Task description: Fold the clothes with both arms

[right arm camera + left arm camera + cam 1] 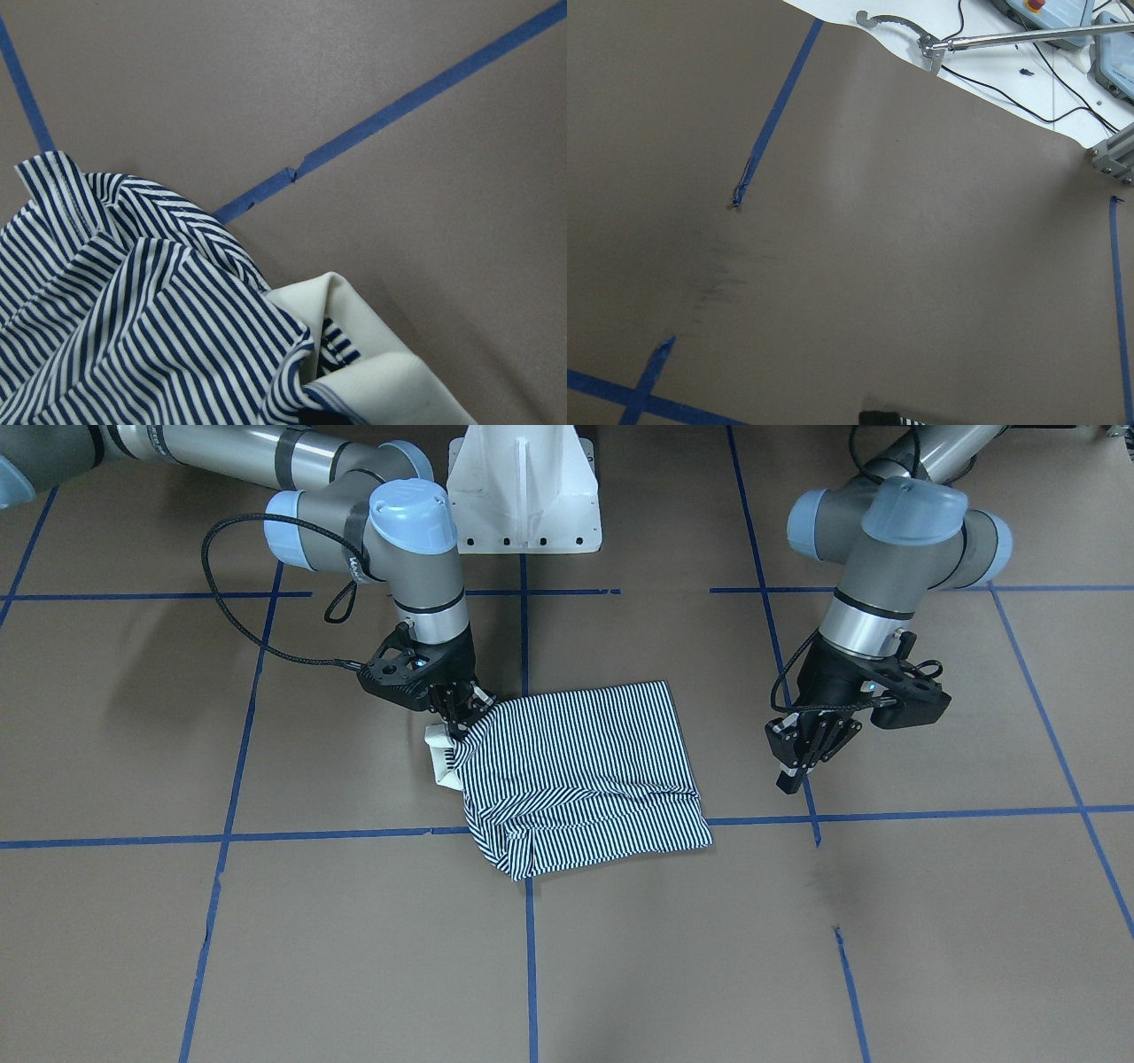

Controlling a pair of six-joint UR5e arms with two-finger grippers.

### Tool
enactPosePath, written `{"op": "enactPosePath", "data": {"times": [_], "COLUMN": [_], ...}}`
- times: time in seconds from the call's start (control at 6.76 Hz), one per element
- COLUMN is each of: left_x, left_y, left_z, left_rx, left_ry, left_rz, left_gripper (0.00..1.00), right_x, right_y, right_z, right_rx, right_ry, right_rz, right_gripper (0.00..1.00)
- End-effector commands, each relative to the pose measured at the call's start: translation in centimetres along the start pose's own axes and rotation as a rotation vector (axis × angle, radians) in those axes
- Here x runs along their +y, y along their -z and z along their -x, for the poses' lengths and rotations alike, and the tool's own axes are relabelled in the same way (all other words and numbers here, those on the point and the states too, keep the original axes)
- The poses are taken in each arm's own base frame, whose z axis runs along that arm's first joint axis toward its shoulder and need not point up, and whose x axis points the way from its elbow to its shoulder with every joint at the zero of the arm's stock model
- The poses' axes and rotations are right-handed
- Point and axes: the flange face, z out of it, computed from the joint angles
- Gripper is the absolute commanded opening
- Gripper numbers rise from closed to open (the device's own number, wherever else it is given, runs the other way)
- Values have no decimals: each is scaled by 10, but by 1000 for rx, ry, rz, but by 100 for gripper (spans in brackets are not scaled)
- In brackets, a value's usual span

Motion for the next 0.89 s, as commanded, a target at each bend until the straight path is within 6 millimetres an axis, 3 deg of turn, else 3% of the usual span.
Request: {"op": "enactPosePath", "data": {"times": [0.0, 0.3, 0.74], "left_x": [0, 0, -1], "left_y": [0, 0, -1], "left_z": [1, 1, -1], "left_rx": [-2, -3, -21], "left_ry": [0, 0, 6], "left_rz": [0, 0, -1], "left_gripper": [0, 0, 0], "right_x": [0, 0, -1], "right_y": [-8, -24, -29], "right_z": [0, 6, 6], "right_rx": [14, -11, -2], "right_ry": [1, -2, -5], "right_rz": [-2, 3, 2], "right_gripper": [0, 0, 0]}}
